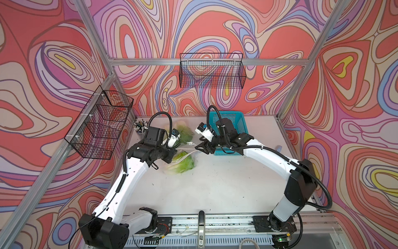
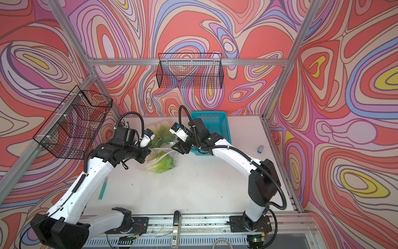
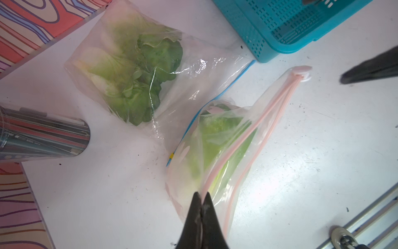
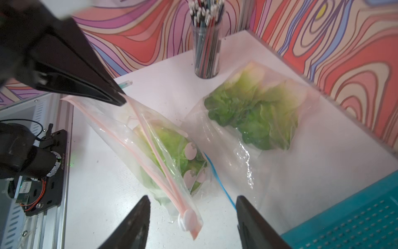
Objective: Open the zip-top bag and take out the chinese cabbages
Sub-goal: Adjust the zipper food storage bag at the center of the board.
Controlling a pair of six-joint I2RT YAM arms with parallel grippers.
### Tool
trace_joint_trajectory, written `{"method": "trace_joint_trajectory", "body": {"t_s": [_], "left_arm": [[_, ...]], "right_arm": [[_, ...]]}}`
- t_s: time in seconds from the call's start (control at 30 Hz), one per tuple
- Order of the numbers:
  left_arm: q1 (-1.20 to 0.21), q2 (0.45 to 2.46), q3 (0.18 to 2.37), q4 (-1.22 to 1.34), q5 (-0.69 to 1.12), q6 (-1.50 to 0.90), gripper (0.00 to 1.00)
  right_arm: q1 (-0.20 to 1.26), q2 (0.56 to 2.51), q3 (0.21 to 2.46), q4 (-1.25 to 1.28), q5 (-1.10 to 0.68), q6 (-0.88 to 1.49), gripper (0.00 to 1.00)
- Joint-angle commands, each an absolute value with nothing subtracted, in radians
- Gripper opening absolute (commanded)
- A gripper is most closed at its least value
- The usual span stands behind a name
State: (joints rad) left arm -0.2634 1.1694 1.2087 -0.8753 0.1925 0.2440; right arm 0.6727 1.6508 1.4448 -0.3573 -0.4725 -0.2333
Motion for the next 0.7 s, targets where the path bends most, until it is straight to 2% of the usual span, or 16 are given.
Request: {"method": "trace_joint_trajectory", "body": {"t_s": [0.0, 0.1, 0.17, 0.2, 0.33, 0.43, 0.57, 0.67], "left_arm": [[-0.276, 1.142, 1.256, -0.920, 0.238, 0.134, 0.00], [-0.283, 1.124, 1.274, -0.942, 0.218, 0.041, 0.00], [-0.295, 1.112, 1.285, -0.952, 0.199, -0.029, 0.00], [-0.302, 1.105, 1.287, -0.953, 0.179, -0.074, 0.00], [-0.347, 1.070, 1.289, -0.944, 0.077, -0.244, 0.00], [-0.391, 1.043, 1.266, -0.919, -0.012, -0.387, 0.00], [-0.441, 1.003, 1.198, -0.854, -0.128, -0.584, 0.00], [-0.498, 0.966, 1.129, -0.787, -0.228, -0.708, 0.00]], "right_arm": [[0.668, 1.565, 1.401, -0.258, -0.516, -0.188, 0.72], [0.667, 1.516, 1.361, -0.187, -0.538, -0.123, 0.74], [0.667, 1.501, 1.340, -0.136, -0.561, -0.063, 0.69], [0.667, 1.499, 1.335, -0.112, -0.576, -0.030, 0.63], [0.673, 1.516, 1.336, -0.050, -0.640, 0.088, 0.24], [0.688, 1.529, 1.332, -0.016, -0.647, 0.142, 0.08], [0.719, 1.559, 1.335, -0.021, -0.613, 0.185, 0.06], [0.736, 1.588, 1.323, -0.018, -0.581, 0.239, 0.09]]}}
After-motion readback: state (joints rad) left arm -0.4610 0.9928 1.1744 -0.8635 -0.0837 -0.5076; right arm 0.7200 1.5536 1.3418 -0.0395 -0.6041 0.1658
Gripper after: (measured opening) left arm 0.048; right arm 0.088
